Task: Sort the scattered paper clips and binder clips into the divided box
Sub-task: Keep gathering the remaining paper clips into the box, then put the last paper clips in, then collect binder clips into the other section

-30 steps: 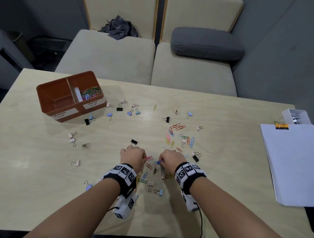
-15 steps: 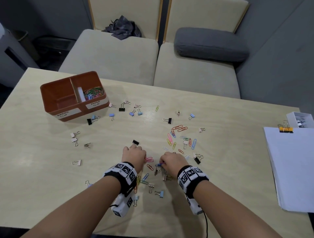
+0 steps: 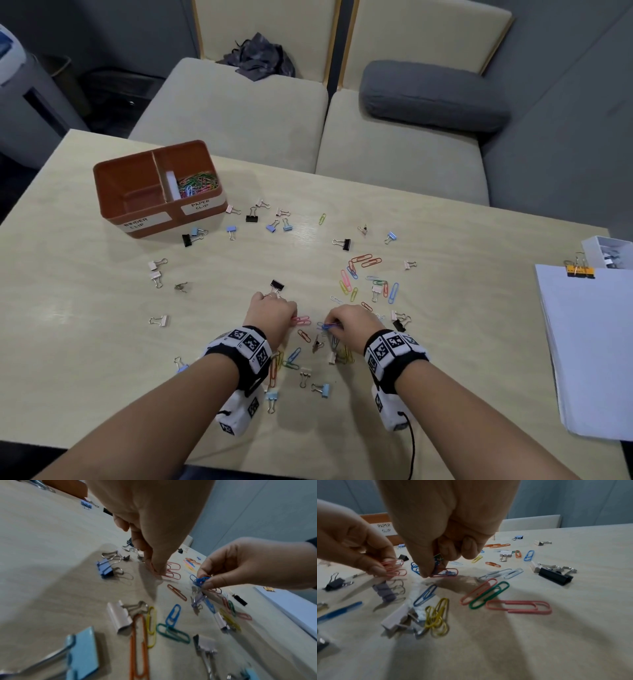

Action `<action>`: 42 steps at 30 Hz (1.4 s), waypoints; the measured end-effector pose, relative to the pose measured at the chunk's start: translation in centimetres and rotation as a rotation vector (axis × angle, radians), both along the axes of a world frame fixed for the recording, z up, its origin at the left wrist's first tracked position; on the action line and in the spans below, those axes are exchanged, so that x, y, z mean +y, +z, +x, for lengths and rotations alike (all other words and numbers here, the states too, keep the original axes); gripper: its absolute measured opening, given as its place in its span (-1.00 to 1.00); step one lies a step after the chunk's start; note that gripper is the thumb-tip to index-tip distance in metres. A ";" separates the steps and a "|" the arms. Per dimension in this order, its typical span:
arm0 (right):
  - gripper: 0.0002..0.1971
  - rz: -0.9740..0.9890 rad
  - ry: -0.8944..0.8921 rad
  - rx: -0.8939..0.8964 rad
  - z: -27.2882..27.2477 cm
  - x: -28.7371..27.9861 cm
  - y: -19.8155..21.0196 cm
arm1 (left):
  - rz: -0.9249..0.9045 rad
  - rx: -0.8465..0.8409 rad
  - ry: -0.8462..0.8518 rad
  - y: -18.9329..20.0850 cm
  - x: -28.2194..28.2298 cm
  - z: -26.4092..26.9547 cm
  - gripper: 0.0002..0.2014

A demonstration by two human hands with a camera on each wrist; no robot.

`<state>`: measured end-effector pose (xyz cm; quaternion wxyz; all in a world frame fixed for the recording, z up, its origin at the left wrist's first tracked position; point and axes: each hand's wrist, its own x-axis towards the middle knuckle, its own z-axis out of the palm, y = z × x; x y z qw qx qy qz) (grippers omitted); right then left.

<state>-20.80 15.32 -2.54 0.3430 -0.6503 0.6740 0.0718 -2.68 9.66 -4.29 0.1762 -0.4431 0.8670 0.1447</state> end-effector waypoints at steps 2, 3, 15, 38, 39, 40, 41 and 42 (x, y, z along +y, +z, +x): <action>-0.80 -0.027 -0.034 -0.021 -0.3 -0.2 0.6 | 0.014 0.054 0.053 0.6 -0.3 0.3 -0.82; -0.80 -0.040 -0.046 -0.026 -0.3 -0.4 0.9 | 0.016 0.087 0.084 1.1 -0.5 0.6 -0.81; -0.82 -0.324 -0.042 -0.061 4.6 -7.4 6.7 | -0.181 0.388 0.526 9.5 -8.4 10.3 -0.87; -0.80 -0.530 -0.028 -0.123 17.1 -27.9 8.3 | -0.109 0.408 0.543 9.4 -26.1 15.5 -0.71; -0.78 -0.507 -0.031 -0.101 17.8 -28.7 7.9 | -0.116 0.426 0.540 9.6 -26.0 15.8 -0.70; -0.76 -0.473 -0.028 -0.069 18.3 -29.3 7.5 | -0.118 0.444 0.535 9.8 -25.8 16.1 -0.70; -0.75 -0.435 -0.022 -0.034 18.7 -29.8 7.0 | -0.120 0.459 0.526 9.9 -25.6 16.4 -0.71; -0.74 -0.410 -0.014 -0.008 19.0 -30.1 6.7 | -0.123 0.474 0.512 10.1 -25.5 16.5 -0.72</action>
